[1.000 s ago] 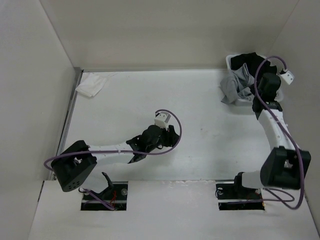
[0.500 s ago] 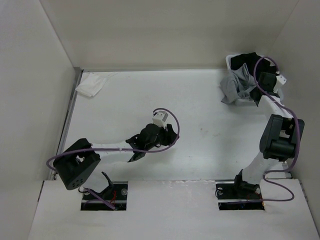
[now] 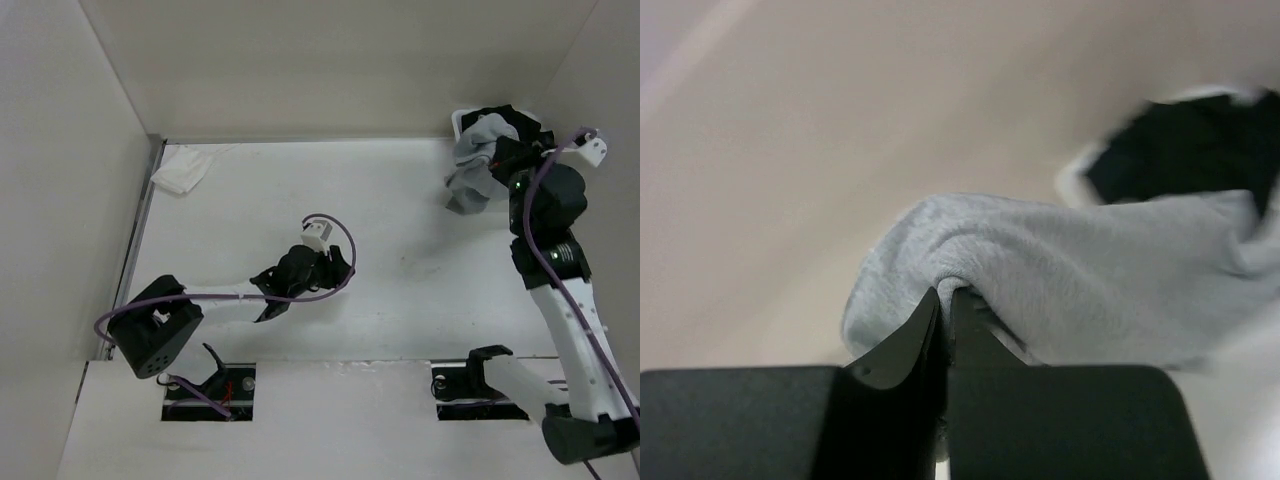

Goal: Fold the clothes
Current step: Move the tank top to the center of the board

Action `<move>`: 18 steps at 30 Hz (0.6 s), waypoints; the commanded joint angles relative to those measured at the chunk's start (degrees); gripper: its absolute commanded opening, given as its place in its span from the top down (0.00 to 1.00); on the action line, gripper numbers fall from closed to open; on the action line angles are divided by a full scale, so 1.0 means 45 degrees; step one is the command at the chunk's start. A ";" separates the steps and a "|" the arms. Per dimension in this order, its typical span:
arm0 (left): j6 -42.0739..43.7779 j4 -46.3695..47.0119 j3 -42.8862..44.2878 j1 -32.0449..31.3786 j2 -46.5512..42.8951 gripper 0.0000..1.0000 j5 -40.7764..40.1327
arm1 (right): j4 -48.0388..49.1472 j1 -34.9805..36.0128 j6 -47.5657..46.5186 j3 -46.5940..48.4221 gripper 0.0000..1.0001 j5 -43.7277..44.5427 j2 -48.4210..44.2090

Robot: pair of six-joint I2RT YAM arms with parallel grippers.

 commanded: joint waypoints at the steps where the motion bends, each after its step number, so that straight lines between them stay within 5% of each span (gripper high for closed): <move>1: -0.0346 0.0385 -0.0433 0.0698 -0.1380 0.56 -0.0362 | -0.0980 0.2869 -0.0282 0.0986 0.99 0.0626 -0.0989; 11: -0.1480 -0.1761 -0.1586 0.3803 -0.5812 0.57 -0.0813 | -0.0476 1.3069 -0.3111 0.4601 0.98 0.3495 -0.0116; 15: -0.1422 -0.2896 -0.1665 0.4645 -0.6911 0.57 -0.0735 | -0.0416 1.2181 -0.2532 0.4136 0.98 0.3325 0.0648; 18: -0.1500 -0.3638 -0.1762 0.5231 -0.7283 0.57 -0.0637 | -0.0397 0.9840 -0.0561 0.2848 0.99 0.1687 0.1526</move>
